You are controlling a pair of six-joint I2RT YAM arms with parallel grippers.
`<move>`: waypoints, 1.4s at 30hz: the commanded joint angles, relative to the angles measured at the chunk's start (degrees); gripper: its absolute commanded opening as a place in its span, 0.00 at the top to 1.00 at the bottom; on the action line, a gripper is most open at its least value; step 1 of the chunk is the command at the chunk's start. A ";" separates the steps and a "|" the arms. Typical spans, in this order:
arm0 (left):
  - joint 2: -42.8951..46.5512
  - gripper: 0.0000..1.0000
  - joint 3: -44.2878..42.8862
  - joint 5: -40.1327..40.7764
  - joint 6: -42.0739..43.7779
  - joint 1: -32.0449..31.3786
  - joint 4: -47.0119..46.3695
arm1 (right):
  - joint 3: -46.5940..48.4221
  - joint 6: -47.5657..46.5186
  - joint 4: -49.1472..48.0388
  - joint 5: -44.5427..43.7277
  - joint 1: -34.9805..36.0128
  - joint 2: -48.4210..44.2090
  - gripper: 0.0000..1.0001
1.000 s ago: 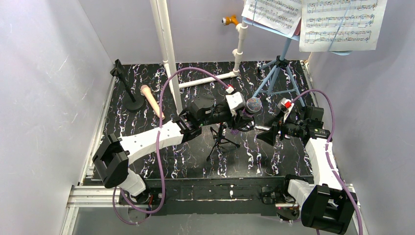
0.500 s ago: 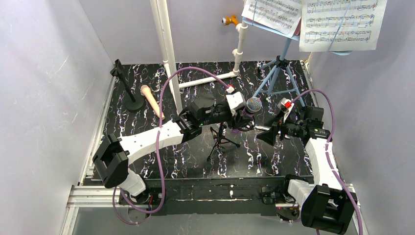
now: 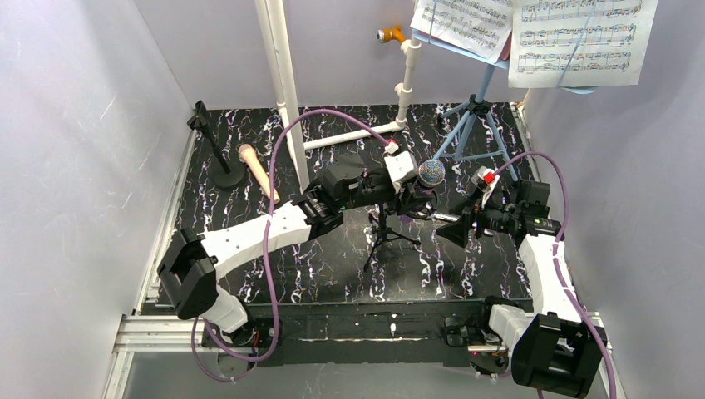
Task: Pack up the instrument practice props
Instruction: Remove the microphone from the microphone stand.
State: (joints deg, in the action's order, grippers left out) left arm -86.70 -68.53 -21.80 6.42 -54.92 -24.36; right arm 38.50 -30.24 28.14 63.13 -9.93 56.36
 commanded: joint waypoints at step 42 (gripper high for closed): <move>-0.26 1.00 -6.58 0.02 -3.22 0.07 -4.91 | 23.64 -3.23 15.92 13.29 1.28 3.61 0.16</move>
State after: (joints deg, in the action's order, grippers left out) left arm -88.47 -70.87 -21.63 4.40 -54.92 -23.90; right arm 62.81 -37.60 49.12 74.56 -9.28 59.42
